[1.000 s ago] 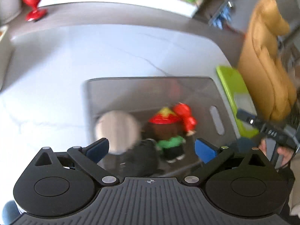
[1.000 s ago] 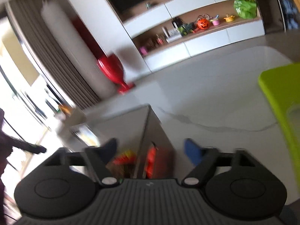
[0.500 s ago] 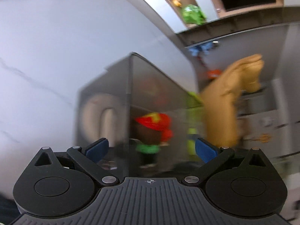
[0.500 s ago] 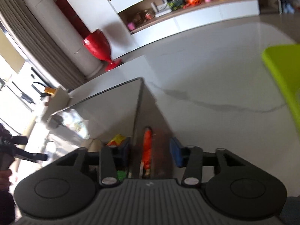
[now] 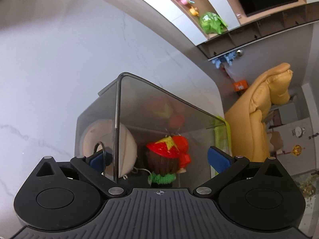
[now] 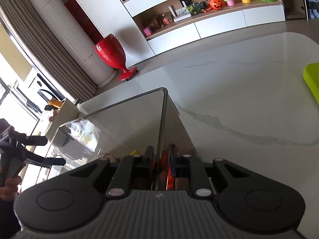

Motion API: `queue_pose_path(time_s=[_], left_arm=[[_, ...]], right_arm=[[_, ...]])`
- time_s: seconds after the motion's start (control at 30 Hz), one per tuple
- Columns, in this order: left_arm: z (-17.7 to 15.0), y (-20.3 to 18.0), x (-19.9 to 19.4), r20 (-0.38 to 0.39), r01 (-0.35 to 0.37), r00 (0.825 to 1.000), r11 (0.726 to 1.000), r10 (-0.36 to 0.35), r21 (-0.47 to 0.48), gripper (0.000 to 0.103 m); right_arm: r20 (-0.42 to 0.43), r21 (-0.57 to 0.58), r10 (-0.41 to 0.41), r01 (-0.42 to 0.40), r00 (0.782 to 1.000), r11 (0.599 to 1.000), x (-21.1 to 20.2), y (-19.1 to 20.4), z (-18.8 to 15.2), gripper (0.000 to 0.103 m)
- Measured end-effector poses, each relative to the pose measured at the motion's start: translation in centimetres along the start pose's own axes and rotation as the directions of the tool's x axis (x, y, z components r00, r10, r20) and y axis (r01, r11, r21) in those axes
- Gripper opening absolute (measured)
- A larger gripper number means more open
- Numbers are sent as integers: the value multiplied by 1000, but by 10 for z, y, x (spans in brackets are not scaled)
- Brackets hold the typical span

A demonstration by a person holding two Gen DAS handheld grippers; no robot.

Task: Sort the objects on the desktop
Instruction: 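Move both grippers to the lime-green tray and grasp its rim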

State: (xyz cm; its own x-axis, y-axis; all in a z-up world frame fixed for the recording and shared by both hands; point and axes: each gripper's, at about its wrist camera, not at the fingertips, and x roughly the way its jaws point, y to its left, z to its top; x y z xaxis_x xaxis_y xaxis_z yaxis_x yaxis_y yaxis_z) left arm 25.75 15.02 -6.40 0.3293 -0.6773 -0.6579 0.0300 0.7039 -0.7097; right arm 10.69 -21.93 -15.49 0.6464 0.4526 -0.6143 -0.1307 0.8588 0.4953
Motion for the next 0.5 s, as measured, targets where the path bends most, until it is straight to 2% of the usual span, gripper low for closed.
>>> queue_pose_path(time_s=[0.03,0.07,0.1,0.13,0.17,0.2,0.23,0.27,0.3,0.33,0.37,0.43,0.47,0.5], left_arm=[[0,0,-2,-5,-28,1000,1000,28,-10,103],[0,-2,-7,-7,-86,996,996,86,-21,103],[0,-5,-15,3,-179,984,984,179,-25,103],[-3,-11,-26,40,-280,959,960,281,-21,103],[-6,-19,-39,107,-361,927,932,360,-12,103],[-12,-32,-54,190,-417,893,909,409,0,103],[-20,-51,-68,264,-433,872,901,412,21,103],[-27,-73,-76,309,-407,875,912,372,57,103],[-35,-99,-75,319,-350,900,929,298,119,103],[-43,-130,-70,312,-278,927,940,208,200,103],[-52,-162,-61,289,-202,950,938,118,282,103],[-73,-229,-22,195,-46,980,902,-44,430,103],[-84,-261,4,129,32,986,874,-108,485,103],[-96,-289,35,55,103,987,846,-154,524,103]], right_arm=[[6,-6,-3,3,1000,1000,1,0,0,20],[19,0,-8,8,1000,1000,-4,-1,-1,34],[41,10,-32,31,999,999,-10,-5,-1,60],[74,17,-74,73,994,997,-18,-9,-2,70],[129,17,-111,109,985,994,-34,-15,-3,76],[182,19,-134,133,974,991,-51,-21,-5,76],[251,26,-161,159,955,987,-75,-29,-10,76],[320,35,-187,185,929,982,-99,-38,-14,77],[387,46,-212,211,897,976,-124,-46,-19,82],[462,70,-249,245,851,967,-150,-57,-27,84],[519,106,-293,279,803,954,-173,-67,-35,88],[586,230,-403,332,703,915,-221,-97,-55,90],[588,288,-442,336,677,897,-238,-113,-65,92],[567,347,-475,328,673,879,-250,-132,-76,93]])
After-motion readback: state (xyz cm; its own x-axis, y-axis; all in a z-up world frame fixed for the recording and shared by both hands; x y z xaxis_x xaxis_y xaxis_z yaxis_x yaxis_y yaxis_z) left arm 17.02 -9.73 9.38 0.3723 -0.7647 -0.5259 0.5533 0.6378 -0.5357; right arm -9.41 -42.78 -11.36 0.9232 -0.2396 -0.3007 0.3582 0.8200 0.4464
